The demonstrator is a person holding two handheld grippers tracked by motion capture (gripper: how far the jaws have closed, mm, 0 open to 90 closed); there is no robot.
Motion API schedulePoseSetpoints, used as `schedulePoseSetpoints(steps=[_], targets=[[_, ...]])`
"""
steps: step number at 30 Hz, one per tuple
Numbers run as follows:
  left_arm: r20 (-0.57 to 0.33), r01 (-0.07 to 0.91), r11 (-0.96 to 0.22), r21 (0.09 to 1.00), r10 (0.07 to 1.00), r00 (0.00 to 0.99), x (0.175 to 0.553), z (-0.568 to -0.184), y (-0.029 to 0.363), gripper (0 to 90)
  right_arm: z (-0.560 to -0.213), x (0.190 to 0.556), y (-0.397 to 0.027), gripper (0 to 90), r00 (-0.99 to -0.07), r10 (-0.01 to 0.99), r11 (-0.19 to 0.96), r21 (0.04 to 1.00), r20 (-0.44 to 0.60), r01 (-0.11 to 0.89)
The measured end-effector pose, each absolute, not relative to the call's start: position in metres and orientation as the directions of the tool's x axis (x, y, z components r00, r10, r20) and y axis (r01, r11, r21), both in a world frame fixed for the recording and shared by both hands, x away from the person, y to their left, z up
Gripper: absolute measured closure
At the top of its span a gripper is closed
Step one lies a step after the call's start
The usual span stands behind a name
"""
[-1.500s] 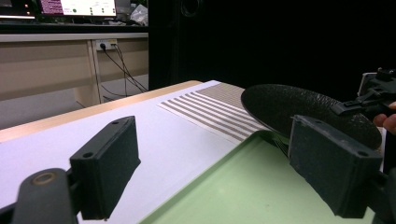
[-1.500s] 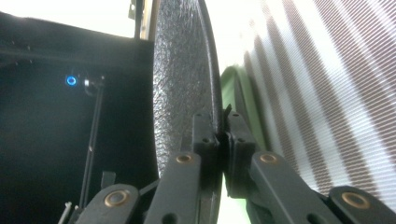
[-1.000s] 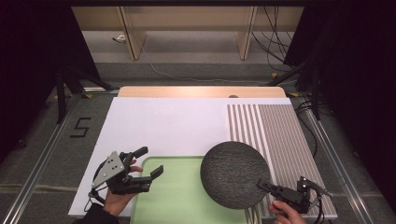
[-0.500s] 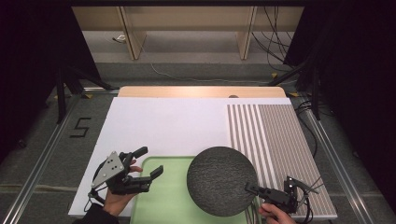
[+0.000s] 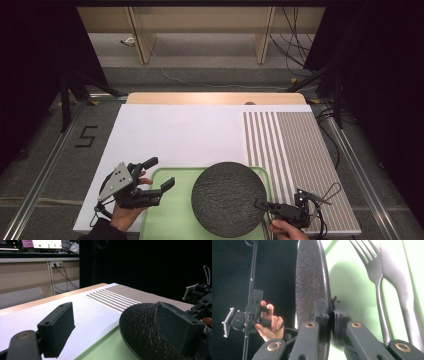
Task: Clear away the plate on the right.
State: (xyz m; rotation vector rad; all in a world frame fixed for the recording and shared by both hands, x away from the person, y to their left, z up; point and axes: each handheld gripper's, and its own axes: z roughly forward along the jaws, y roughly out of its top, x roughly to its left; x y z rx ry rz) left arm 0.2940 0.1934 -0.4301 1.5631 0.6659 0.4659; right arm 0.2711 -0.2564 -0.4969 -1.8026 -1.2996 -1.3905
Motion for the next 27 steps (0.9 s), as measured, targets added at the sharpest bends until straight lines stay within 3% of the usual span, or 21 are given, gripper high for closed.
schedulePoseSetpoints(steps=[27], targets=[[-0.093,0.140,-0.019,0.990,0.658,0.747,0.294,-0.430,0.194,15.7,-0.504,0.276,-0.231,84.3,0.013,0.454,-0.330,0.154,0.891,0.931]])
